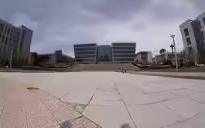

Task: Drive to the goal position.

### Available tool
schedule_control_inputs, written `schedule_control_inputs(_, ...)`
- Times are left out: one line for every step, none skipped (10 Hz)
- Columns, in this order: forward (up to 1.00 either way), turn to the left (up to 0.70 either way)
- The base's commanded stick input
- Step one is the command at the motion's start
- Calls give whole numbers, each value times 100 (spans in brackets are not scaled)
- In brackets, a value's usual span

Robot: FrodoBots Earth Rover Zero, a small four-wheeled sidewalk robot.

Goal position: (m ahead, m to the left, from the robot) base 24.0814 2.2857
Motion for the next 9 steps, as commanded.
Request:
schedule_control_inputs(70,0)
schedule_control_inputs(70,4)
schedule_control_inputs(70,15)
schedule_control_inputs(70,27)
schedule_control_inputs(70,32)
schedule_control_inputs(70,20)
schedule_control_inputs(70,0)
schedule_control_inputs(70,0)
schedule_control_inputs(70,0)
